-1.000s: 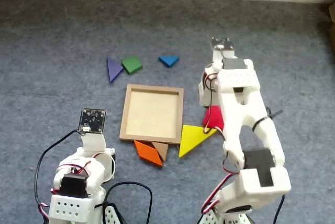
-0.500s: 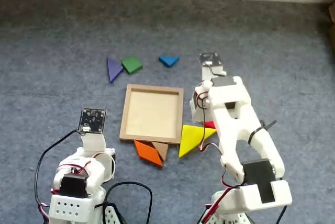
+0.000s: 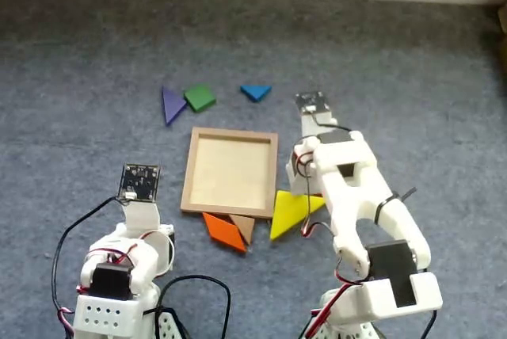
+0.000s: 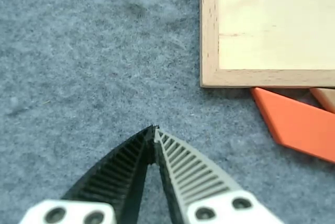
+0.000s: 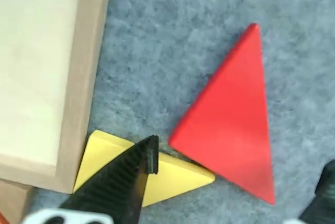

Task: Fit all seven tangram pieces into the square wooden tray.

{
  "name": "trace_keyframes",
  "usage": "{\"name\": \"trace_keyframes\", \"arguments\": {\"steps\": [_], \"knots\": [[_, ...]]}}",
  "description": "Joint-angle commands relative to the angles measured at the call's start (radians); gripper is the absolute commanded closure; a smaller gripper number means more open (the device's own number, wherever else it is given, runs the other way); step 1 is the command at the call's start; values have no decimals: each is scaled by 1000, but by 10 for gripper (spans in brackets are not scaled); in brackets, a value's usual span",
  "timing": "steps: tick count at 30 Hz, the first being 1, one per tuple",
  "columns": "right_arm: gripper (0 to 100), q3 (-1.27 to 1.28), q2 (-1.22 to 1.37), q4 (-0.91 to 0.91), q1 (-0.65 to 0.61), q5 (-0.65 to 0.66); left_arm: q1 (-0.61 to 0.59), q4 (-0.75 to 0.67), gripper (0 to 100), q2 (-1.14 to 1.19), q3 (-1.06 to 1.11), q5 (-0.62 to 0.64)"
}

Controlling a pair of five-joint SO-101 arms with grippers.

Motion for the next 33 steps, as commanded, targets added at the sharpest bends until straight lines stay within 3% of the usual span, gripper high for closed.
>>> {"name": "trace_keyframes", "arguments": {"steps": [1, 10, 22, 28, 33], "knots": [[556, -4, -50, -18, -15, 12, -12, 6, 993, -27, 19, -3], [600, -12, 122, -18, -10, 11, -12, 6, 993, -27, 19, -3], [609, -41, 130, -12, -7, 9, -12, 6, 993, -27, 19, -3], [734, -47, 130, -15, -7, 11, -12, 6, 993, -27, 19, -3], [759, -47, 130, -16, -7, 11, -12, 6, 993, -27, 19, -3]]}}
